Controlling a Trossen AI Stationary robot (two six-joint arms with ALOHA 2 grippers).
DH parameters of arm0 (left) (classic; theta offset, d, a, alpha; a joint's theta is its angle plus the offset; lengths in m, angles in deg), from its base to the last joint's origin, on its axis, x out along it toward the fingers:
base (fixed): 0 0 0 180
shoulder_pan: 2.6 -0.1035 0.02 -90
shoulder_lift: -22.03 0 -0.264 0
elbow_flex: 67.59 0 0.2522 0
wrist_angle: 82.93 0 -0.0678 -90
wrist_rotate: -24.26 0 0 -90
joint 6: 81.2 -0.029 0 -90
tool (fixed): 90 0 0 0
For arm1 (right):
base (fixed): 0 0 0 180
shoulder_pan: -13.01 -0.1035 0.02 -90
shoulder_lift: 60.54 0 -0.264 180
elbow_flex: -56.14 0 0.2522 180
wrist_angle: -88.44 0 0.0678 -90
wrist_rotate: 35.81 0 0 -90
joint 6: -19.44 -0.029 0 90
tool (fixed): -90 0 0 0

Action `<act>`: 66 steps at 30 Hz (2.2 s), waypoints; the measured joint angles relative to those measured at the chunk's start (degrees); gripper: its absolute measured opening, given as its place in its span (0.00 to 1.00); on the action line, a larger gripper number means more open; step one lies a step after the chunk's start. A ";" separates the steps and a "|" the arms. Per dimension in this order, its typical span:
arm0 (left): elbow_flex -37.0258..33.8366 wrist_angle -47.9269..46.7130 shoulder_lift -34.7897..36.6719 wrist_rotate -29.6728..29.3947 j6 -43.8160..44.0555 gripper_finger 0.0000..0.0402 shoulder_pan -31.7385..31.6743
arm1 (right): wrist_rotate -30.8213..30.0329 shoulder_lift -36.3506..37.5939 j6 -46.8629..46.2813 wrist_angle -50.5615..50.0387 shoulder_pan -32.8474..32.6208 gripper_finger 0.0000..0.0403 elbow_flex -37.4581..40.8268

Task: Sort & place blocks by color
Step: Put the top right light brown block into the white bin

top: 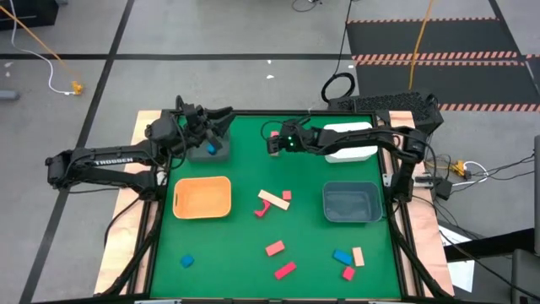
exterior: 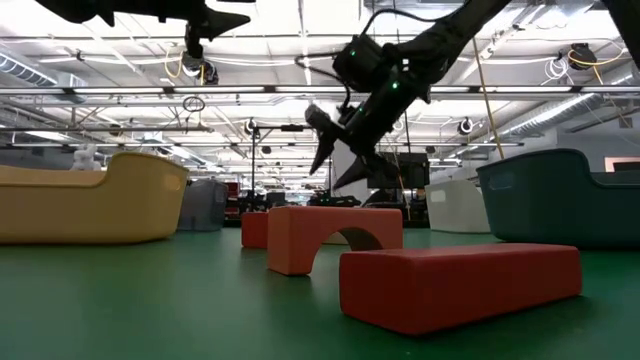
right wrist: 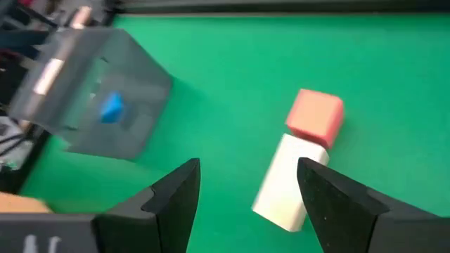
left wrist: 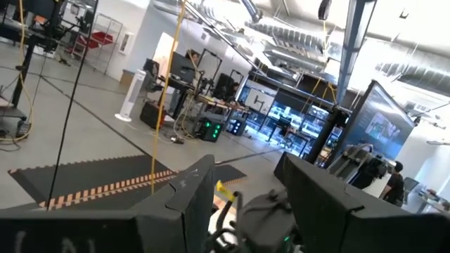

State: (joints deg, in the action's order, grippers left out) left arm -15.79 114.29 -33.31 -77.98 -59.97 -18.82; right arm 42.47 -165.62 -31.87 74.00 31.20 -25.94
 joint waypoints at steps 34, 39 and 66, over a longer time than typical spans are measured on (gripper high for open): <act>0.00 -7.26 0.00 3.35 -7.72 0.43 -0.26 | -10.12 -6.24 -3.84 6.16 -0.35 0.54 0.00; 0.00 -7.28 0.00 3.35 -7.65 0.43 -0.26 | -11.97 -7.42 -3.47 6.83 -1.46 0.52 0.00; 0.00 -9.97 0.01 3.35 -7.48 0.43 -0.26 | -15.30 -9.28 5.84 10.61 -3.33 0.69 0.02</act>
State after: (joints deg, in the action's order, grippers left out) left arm -15.79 104.32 -33.29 -74.63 -67.44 -19.09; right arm 27.16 -174.90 -26.04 84.60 27.87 -25.92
